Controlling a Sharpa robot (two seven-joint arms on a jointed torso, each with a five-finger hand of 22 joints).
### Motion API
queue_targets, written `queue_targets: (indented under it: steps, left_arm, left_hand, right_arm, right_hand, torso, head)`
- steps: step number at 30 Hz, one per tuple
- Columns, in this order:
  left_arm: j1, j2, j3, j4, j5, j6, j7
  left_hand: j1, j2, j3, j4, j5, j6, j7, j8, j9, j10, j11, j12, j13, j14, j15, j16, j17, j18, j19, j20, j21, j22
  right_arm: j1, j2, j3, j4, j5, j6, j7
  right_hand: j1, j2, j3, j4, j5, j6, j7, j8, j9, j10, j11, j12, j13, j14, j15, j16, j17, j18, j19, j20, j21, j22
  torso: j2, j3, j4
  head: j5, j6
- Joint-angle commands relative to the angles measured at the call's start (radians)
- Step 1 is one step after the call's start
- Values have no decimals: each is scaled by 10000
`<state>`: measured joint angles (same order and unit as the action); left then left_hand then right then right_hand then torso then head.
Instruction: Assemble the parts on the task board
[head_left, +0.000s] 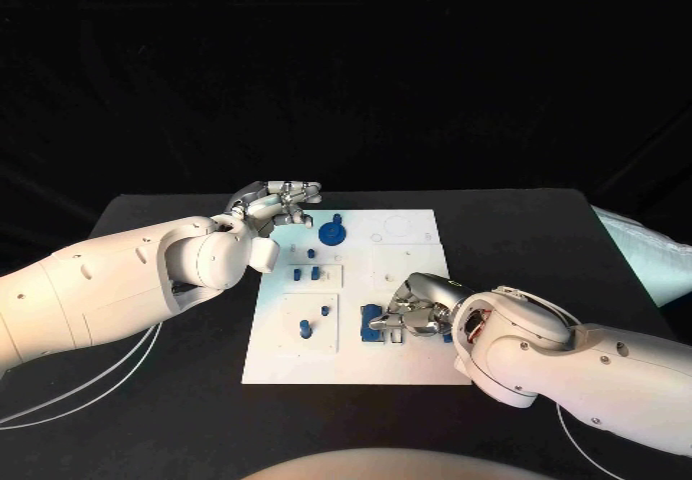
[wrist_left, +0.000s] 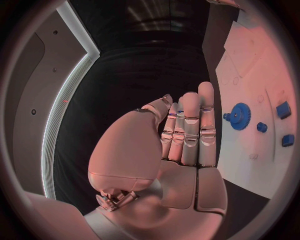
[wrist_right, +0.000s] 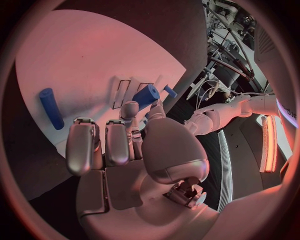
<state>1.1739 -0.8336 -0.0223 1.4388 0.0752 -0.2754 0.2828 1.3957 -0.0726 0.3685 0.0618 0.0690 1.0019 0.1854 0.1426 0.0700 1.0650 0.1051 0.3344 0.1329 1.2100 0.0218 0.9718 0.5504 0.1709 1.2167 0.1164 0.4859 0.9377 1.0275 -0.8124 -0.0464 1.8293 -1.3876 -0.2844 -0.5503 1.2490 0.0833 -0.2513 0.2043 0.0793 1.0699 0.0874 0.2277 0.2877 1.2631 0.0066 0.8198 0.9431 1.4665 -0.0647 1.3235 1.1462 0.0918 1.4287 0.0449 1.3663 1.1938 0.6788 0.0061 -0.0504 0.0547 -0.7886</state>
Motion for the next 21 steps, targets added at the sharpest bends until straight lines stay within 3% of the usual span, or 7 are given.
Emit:
queue_targets:
  steps: [1,21]
  left_arm:
    - [-6,19,6,8,-10,190,39]
    - [-12,-6,6,-3,-10,183,29]
  left_hand:
    - [-64,45,-59,17,-47,-75,-25,65,-10,-56,-3,43,14,-96,-5,-18,-14,107,28,44,-36,-15]
    - [-64,45,-59,17,-47,-75,-25,65,-10,-56,-3,43,14,-96,-5,-18,-14,107,28,44,-36,-15]
  right_arm:
    - [-27,24,-5,59,-534,367,168]
    - [-58,56,-8,-1,-871,443,-27]
  right_hand:
    - [281,-33,19,-145,-24,-48,-28,-46,46,100,-4,126,135,389,-3,-31,32,-166,-49,-3,-27,31]
    - [562,66,13,-277,256,78,-80,32,185,426,-55,700,685,407,-40,21,123,-183,-5,-32,25,125]
  torso:
    - [-1,-2,8]
    - [8,-5,7]
  head:
    - [-6,-5]
    - [4,-37]
